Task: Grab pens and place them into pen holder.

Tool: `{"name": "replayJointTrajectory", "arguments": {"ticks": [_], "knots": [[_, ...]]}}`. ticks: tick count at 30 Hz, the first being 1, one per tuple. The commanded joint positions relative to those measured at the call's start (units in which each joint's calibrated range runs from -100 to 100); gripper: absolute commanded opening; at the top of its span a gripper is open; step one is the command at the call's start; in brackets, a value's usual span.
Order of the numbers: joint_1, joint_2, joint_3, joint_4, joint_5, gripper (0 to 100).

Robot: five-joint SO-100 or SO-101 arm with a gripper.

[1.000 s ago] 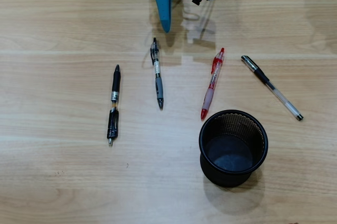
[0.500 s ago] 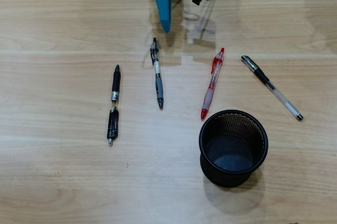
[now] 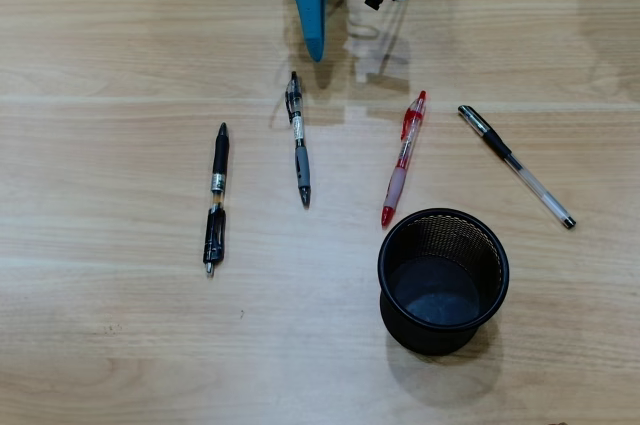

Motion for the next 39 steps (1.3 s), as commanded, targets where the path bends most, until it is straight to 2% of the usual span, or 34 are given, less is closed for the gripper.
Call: {"name": "replayJointTrajectory", "arguments": {"ticks": [1, 24, 29, 36, 39], "knots": [[0.0, -0.2, 0.3, -1.1, 0.2, 2], [0.0, -0.2, -0.6, -0.5, -0.1, 2], [0.0, 2.3, -11.5, -0.4, -0.1, 2], [0.0, 21.2, -33.6, -0.3, -0.1, 2], [0.0, 25.9, -37.4, -0.3, -0.2, 2]]}}
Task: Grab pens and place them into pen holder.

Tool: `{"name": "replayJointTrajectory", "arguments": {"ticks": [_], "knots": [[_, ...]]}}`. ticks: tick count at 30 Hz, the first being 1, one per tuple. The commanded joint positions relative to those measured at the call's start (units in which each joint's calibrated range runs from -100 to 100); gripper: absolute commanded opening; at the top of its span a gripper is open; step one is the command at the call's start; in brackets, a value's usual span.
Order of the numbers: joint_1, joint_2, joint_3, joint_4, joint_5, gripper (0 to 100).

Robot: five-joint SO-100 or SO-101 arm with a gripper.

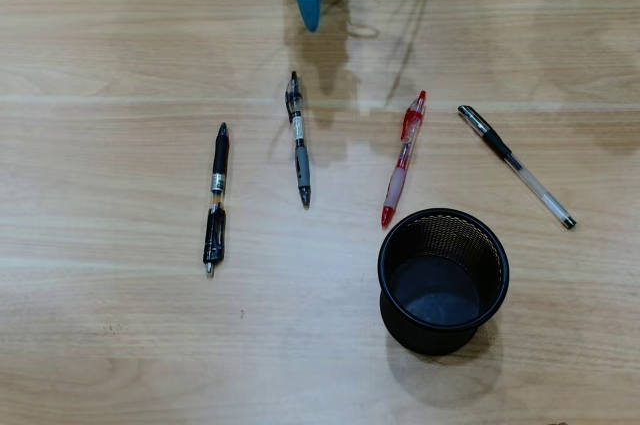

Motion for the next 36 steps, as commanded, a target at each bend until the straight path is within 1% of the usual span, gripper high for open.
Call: {"name": "replayJointTrajectory", "arguments": {"ticks": [1, 4, 5, 8, 10, 13, 16, 20, 22, 32, 34, 36], "knots": [[0.0, 7.7, -9.2, -0.3, -0.2, 2], [0.1, 10.8, -11.6, -0.3, -0.7, 2], [0.5, 11.8, -12.6, -0.3, -2.1, 2], [2.2, 17.3, -16.0, 0.0, -8.6, 2], [2.7, 21.5, -18.7, 3.1, -13.3, 2], [3.2, 26.3, -25.3, 11.9, -21.2, 2], [4.0, 30.1, -34.3, 23.8, -27.9, 2], [4.0, 36.8, -44.3, 38.9, -34.0, 2], [4.8, 39.4, -47.4, 42.2, -36.0, 2], [6.0, 42.4, -49.8, 42.3, -41.7, 2], [7.3, 43.5, -50.0, 40.8, -41.7, 2], [7.7, 47.9, -51.8, 36.1, -41.6, 2]]}}
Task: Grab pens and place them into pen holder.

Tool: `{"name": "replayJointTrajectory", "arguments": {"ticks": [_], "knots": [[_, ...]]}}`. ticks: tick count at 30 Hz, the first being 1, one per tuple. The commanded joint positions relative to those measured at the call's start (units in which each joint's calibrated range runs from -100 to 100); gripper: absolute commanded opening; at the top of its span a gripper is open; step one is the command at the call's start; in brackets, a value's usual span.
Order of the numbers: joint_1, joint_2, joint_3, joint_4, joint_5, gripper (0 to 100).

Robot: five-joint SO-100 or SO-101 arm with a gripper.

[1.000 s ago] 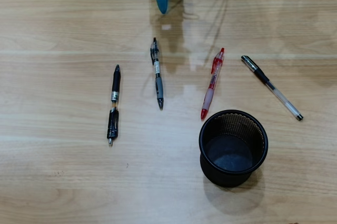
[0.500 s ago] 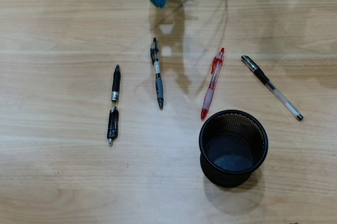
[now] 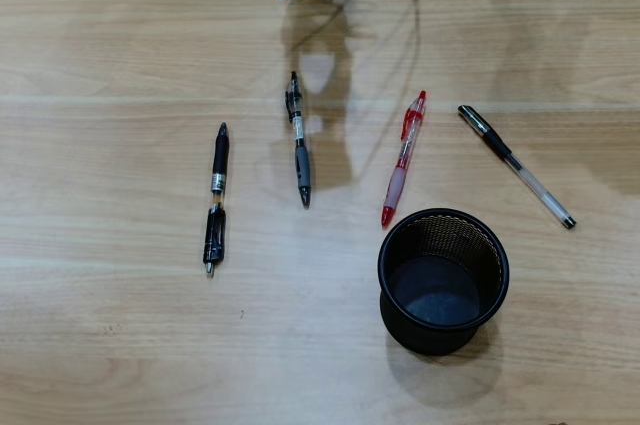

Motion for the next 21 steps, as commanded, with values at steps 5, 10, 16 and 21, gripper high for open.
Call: {"name": "replayJointTrajectory", "arguments": {"ticks": [5, 10, 16, 21], "knots": [[2.0, 24.7, -14.6, -13.9, 0.1, 2], [4.5, 39.6, -28.6, -14.4, 0.2, 2], [7.3, 53.8, -44.7, -14.3, 0.2, 2], [12.2, 62.1, -55.1, -8.0, 0.2, 5]]}}
